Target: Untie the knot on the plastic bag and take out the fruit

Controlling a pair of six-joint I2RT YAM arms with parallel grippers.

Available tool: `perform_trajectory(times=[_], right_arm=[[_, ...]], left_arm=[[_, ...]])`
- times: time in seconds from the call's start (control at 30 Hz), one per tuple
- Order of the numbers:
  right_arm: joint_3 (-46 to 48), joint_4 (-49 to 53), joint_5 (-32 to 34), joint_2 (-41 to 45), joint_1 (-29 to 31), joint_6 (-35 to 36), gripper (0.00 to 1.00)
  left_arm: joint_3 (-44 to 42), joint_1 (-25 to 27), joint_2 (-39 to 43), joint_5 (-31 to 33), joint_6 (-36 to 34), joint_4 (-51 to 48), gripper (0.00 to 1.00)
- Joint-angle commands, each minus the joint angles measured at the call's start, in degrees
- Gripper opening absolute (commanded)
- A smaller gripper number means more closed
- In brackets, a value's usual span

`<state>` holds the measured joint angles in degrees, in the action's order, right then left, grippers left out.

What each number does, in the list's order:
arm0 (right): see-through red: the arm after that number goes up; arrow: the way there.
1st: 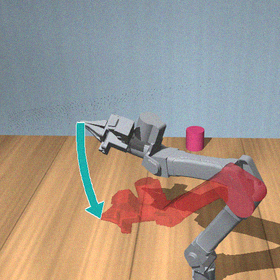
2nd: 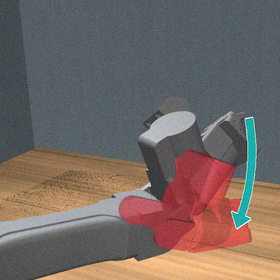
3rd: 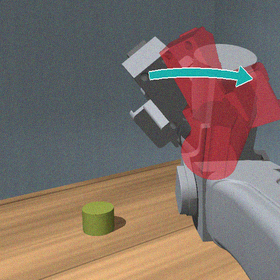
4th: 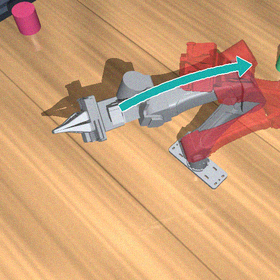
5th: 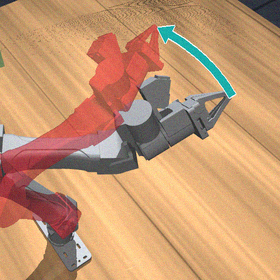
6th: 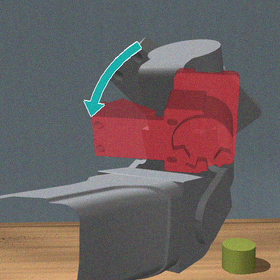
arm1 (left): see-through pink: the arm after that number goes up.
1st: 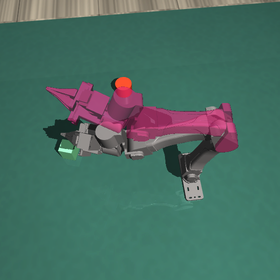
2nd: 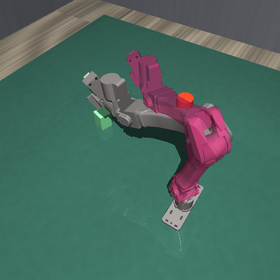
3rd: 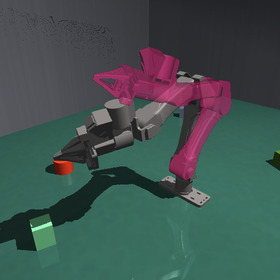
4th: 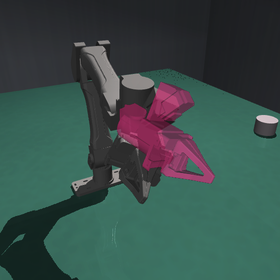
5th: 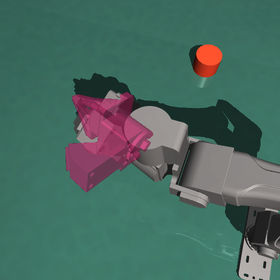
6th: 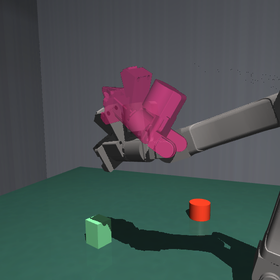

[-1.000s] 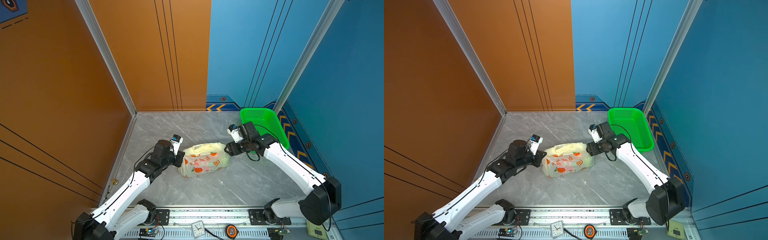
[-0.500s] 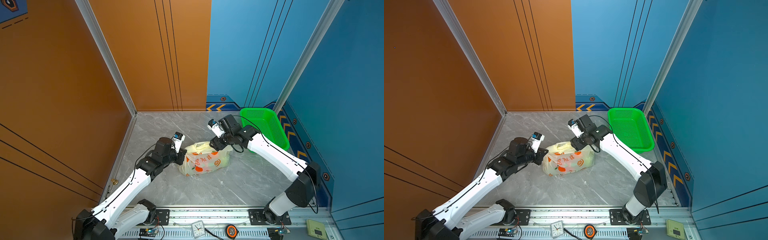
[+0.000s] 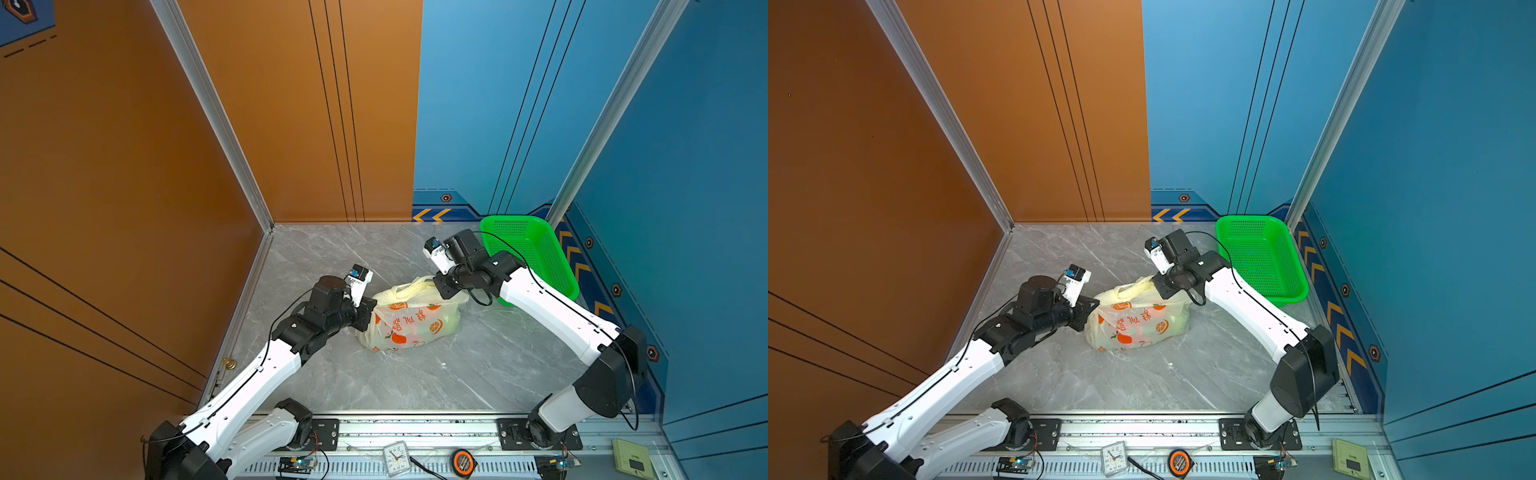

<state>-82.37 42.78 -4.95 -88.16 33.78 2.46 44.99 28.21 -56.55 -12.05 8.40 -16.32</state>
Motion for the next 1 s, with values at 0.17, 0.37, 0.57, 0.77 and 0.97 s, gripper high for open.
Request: perform_trajectory(times=[0.17,0.37,0.57,0.77,0.97], right_arm=[[7.97,-1.92,-2.02,8.10,-9.35,-8.53,0.00],[11.45,-4.31,-3.94,11.48,-9.99,-10.07,0.00],[14.60,-8.54,-6.68,16.63,-8.86,-10.65,0.00],[13.08,-9.12,-6.42,18.35,-6.01,-10.77,0.00],[11.25,-8.97,-5.36,19.02,-4.10,-11.06,0.00]], left_arm=[[-1.46,-2.27,1.84,1.71,-0.76,-1.70,0.00],[-0.82,-3.04,1.77,2.08,0.26,-2.40,0.18],[5.80,-3.01,1.44,3.51,2.14,-4.09,1.00],[17.74,2.86,-5.24,5.63,-1.01,-8.58,0.98],[23.42,8.84,-12.11,7.52,-5.42,-11.63,0.98]])
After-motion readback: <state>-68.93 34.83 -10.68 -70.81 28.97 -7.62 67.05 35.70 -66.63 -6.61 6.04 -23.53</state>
